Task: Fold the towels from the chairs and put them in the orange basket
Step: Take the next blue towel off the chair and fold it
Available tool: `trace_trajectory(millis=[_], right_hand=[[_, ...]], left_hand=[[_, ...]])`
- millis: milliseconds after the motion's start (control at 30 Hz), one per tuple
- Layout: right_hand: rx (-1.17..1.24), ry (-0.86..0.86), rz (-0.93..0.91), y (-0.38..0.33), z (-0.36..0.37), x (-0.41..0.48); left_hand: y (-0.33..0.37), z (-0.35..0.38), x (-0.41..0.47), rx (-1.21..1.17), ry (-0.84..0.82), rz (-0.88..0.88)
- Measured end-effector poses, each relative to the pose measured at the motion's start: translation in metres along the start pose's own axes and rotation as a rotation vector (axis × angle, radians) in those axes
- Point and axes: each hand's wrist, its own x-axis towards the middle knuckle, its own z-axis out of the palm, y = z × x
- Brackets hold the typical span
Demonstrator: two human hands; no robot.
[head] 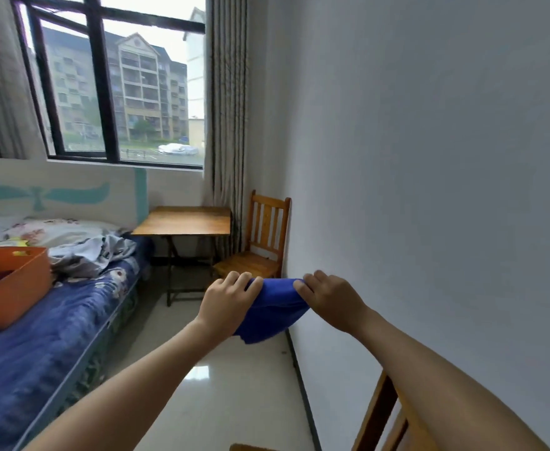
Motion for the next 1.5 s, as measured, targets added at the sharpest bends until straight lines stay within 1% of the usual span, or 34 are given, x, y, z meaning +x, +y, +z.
trace_trajectory(millis=[67,233,400,567,667,800,933,1100,1233,1400,1500], right_hand=[[0.09,0.06,-0.021,-0.031,0.004,0.022],[0.252,0.131,-0.1,-0.115,0.007,0.079],[0.374,0.242,-0.146,-0.221,-0.025,0.151],[0.536,0.291,-0.184,-0.328,-0.065,0.203],[0.595,0.289,-0.217,-0.366,-0.08,0.224],[0.613,0.35,-0.278,-0.392,-0.084,0.25],[0.64,0.345,-0.333,-0.398,-0.065,0.269],[0.654,0.367,-0.278,-0.385,-0.026,0.3],[0.659,0.367,-0.24,-0.369,0.024,0.329],[0.664,0.356,-0.239,-0.353,0.086,0.356],[0.692,0.326,-0.235,-0.353,0.119,0.358]], left_hand=[[-0.019,-0.017,-0.032,0.046,-0.052,-0.042],[-0.063,-0.079,-0.117,0.153,-0.137,-0.175],[-0.101,-0.17,-0.219,0.27,-0.189,-0.342],[-0.128,-0.261,-0.315,0.405,-0.325,-0.438],[-0.14,-0.293,-0.344,0.437,-0.349,-0.459],[-0.153,-0.319,-0.366,0.457,-0.475,-0.519],[-0.174,-0.323,-0.372,0.454,-0.549,-0.563],[-0.222,-0.295,-0.356,0.4,-0.531,-0.517],[-0.267,-0.257,-0.337,0.386,-0.508,-0.465],[-0.31,-0.204,-0.322,0.39,-0.482,-0.468],[-0.327,-0.168,-0.323,0.36,-0.518,-0.488]])
